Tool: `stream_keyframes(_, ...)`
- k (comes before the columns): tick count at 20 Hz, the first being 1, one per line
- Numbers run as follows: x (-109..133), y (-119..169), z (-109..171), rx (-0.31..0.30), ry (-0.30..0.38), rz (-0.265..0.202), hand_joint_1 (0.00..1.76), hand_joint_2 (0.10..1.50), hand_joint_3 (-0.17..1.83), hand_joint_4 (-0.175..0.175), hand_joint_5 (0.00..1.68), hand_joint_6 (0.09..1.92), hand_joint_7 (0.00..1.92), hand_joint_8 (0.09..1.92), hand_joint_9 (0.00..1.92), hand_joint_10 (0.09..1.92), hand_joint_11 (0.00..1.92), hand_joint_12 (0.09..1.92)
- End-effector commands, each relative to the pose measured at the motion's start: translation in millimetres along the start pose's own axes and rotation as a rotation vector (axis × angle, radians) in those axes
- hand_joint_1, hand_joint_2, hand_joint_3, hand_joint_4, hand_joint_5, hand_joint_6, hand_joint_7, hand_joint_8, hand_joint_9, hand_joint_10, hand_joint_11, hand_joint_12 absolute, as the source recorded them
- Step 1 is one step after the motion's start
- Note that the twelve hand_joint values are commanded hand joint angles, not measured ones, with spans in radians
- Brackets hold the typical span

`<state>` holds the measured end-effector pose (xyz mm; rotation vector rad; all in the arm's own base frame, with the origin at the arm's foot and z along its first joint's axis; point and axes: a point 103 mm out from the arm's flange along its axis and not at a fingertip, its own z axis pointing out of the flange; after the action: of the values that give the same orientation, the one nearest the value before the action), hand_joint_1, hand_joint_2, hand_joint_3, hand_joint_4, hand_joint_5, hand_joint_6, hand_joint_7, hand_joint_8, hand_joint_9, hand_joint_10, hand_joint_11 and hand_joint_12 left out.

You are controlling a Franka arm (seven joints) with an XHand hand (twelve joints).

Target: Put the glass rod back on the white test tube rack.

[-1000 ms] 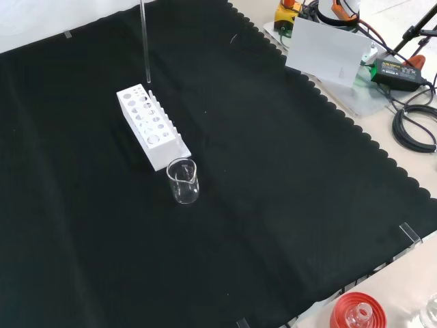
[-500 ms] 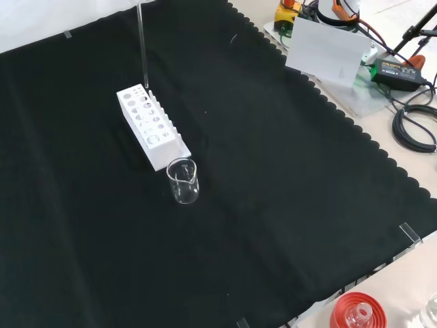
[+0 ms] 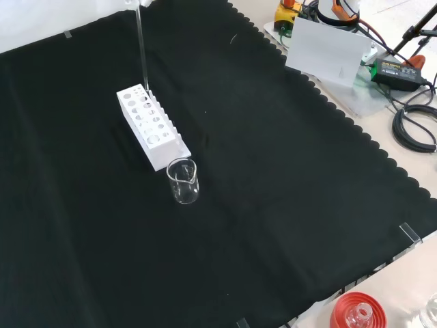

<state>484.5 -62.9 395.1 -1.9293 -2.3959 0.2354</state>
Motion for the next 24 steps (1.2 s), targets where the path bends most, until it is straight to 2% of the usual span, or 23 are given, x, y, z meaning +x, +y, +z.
stream_keyframes(1, 0, 4, 7, 0.009, 0.009, -0.002, 1.22, 1.08, -0.17, -0.175, 1.26, 0.56, 1.60, 0.79, 1.87, 0.44, 1.66, 0.76)
stream_keyframes(5, 2, 12, 19, 0.015, 0.018, -0.007, 1.22, 1.08, -0.17, -0.175, 1.26, 0.56, 1.60, 0.79, 1.87, 0.44, 1.66, 0.76)
stream_keyframes(9, 4, 13, 18, 0.017, 0.013, -0.008, 1.22, 1.08, -0.17, -0.175, 1.26, 0.56, 1.60, 0.79, 1.87, 0.44, 1.66, 0.76)
stream_keyframes(17, -3, 15, 31, 0.019, 0.043, 0.000, 1.22, 1.08, -0.17, -0.175, 1.26, 0.56, 1.60, 0.78, 1.87, 0.44, 1.66, 0.76)
stream_keyframes(19, -4, 17, 33, 0.030, 0.070, -0.002, 1.22, 1.08, -0.17, -0.175, 1.26, 0.56, 1.60, 0.78, 1.87, 0.44, 1.66, 0.76)
stream_keyframes(24, -10, 13, 43, 0.038, 0.050, 0.005, 1.22, 1.08, -0.17, -0.175, 1.26, 0.56, 1.60, 0.78, 1.87, 0.43, 1.66, 0.76)
